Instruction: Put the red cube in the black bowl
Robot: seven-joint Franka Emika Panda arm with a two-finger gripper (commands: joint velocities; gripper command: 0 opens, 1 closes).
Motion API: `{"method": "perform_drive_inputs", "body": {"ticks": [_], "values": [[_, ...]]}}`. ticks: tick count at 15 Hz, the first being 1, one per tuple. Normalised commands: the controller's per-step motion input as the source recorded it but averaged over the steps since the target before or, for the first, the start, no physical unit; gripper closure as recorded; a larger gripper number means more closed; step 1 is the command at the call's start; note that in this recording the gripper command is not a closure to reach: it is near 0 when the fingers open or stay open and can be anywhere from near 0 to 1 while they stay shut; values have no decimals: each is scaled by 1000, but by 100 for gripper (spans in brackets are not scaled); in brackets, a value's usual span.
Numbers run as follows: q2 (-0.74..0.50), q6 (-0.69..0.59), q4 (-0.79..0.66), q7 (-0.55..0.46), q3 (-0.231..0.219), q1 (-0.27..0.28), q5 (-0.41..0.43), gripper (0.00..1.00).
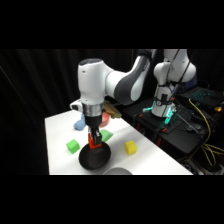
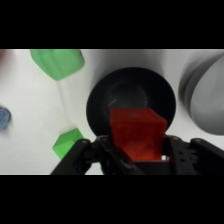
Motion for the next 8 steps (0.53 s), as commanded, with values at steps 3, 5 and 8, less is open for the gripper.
{"method": "perform_drive_inputs", "body": {"ticks": [3, 5, 8], "values": [[335, -47, 431, -186, 8, -50, 164, 0], [202, -135, 351, -174, -27, -11, 85, 0], [25, -253, 228, -169, -24, 3, 68, 0]]}}
